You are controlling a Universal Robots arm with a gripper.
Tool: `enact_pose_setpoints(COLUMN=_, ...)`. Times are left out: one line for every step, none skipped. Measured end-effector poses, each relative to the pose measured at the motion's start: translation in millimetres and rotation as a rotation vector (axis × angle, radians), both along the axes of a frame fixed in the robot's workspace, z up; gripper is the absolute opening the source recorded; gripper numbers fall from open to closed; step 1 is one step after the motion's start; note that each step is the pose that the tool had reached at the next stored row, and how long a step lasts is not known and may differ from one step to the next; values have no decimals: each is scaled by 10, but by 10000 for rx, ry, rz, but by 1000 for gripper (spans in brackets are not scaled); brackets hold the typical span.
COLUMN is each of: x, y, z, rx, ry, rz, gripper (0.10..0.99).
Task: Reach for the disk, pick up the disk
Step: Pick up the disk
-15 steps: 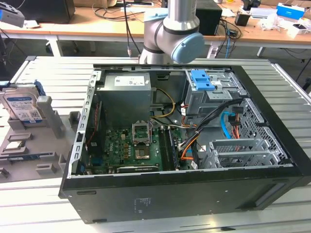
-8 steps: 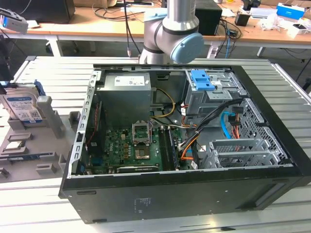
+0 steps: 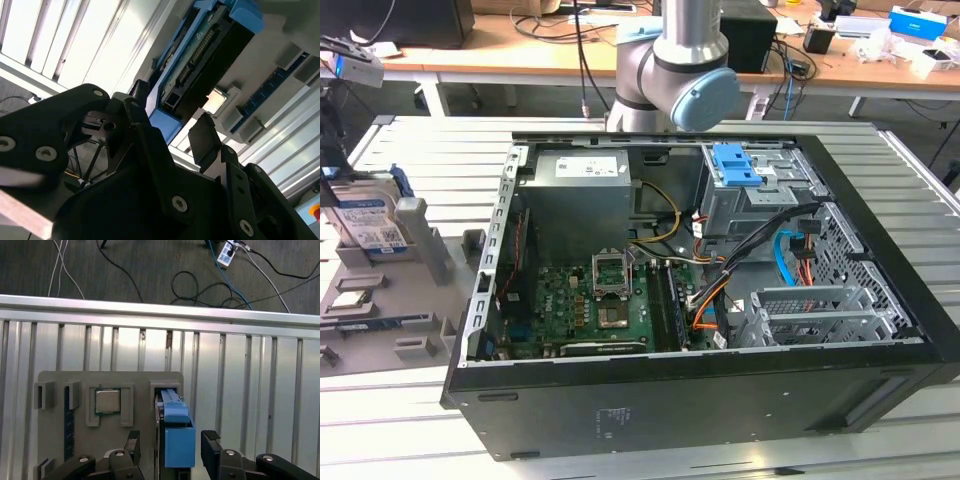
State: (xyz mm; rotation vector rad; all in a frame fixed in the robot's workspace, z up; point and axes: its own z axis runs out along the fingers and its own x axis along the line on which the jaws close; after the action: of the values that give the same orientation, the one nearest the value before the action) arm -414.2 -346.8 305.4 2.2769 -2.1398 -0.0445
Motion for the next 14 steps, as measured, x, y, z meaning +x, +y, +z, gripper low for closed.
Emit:
enact_pose_setpoints(x=-5, y=0, z=-17, rx=0, ry=0, rz=5, gripper=600)
enact_pose_setpoints(x=-11, y=1, z=-35, rx=0, ry=-1, rz=12, gripper=600)
enact_pose_setpoints(x=-21, y=0, z=-71, rx=0, ry=-2, rz=33, gripper=600)
enact_pose_setpoints(x=-24, y=0, z=-103, rx=0, ry=0, rz=72, gripper=600)
enact_pose_setpoints(x=-25, y=2, z=-128, rx=-4, ry=0, rz=111, gripper=600)
enact_pose_setpoints(x=-25, y=2, z=-149, rx=-6, ry=0, rz=140, gripper=600)
enact_pose_setpoints(x=-25, y=2, z=-166, rx=-6, ry=-1, rz=159, gripper=600)
enact_pose_setpoints(x=-25, y=2, z=-177, rx=-7, ry=0, rz=170, gripper=600)
enact_pose_setpoints(x=-25, y=2, z=-177, rx=-7, ry=1, rz=170, gripper=600)
enact_pose_setpoints(x=-26, y=2, z=-177, rx=-8, ry=3, rz=170, gripper=600)
enact_pose_setpoints(x=-25, y=2, z=-178, rx=-7, ry=1, rz=170, gripper=600)
enact_pose_setpoints(x=-25, y=2, z=-179, rx=-7, ry=0, rz=170, gripper=600)
enact_pose_setpoints(x=-25, y=2, z=-179, rx=-7, ry=0, rz=171, gripper=588)
enact_pose_setpoints(x=-25, y=2, z=-180, rx=-7, ry=0, rz=170, gripper=522)
